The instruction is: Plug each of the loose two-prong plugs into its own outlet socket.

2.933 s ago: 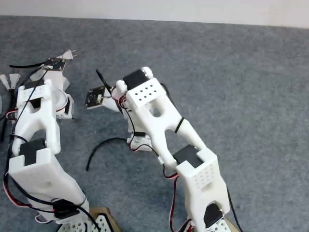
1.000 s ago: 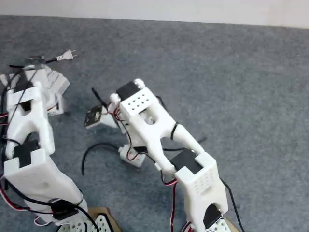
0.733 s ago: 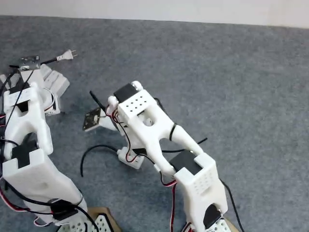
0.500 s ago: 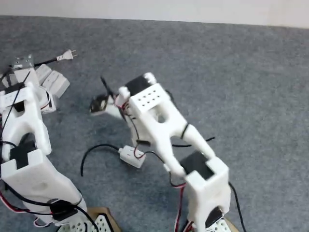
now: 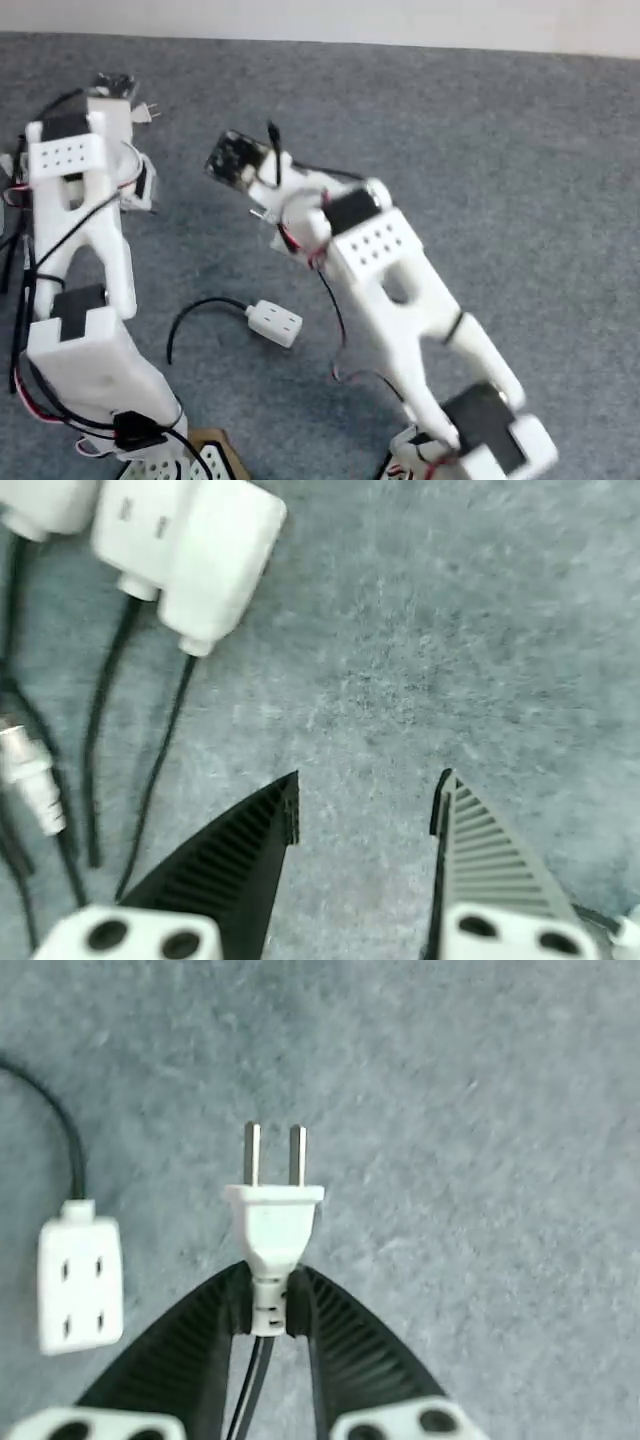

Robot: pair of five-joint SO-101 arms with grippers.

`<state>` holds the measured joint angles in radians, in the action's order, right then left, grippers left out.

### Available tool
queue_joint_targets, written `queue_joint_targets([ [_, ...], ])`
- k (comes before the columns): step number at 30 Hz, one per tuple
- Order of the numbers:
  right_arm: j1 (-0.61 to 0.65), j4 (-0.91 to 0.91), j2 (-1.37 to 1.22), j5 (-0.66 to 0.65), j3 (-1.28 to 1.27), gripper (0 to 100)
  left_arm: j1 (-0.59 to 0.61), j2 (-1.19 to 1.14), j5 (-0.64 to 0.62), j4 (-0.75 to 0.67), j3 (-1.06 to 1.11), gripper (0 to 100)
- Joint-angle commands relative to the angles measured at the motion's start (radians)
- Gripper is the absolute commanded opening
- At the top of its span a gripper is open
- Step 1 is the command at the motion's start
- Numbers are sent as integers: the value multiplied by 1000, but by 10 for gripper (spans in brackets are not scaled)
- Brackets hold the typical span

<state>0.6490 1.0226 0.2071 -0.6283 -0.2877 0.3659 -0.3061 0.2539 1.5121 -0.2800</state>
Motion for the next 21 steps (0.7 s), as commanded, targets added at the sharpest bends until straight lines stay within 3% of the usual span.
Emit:
queue_joint_targets([
  [1,7,-208,189,12,-265,8,-28,163,12,26,-33,231],
  [4,4,-239,266,6,-320,8,-59,317,12,-49,125,231],
  [10,-25,-239,277,15,-325,8,-174,676,52,-359,665,231],
  [14,-25,-252,285,72,-329,8,-180,742,89,-371,826,231],
  [21,-21,-380,328,112,-427,8,-216,737,164,-311,885,231],
])
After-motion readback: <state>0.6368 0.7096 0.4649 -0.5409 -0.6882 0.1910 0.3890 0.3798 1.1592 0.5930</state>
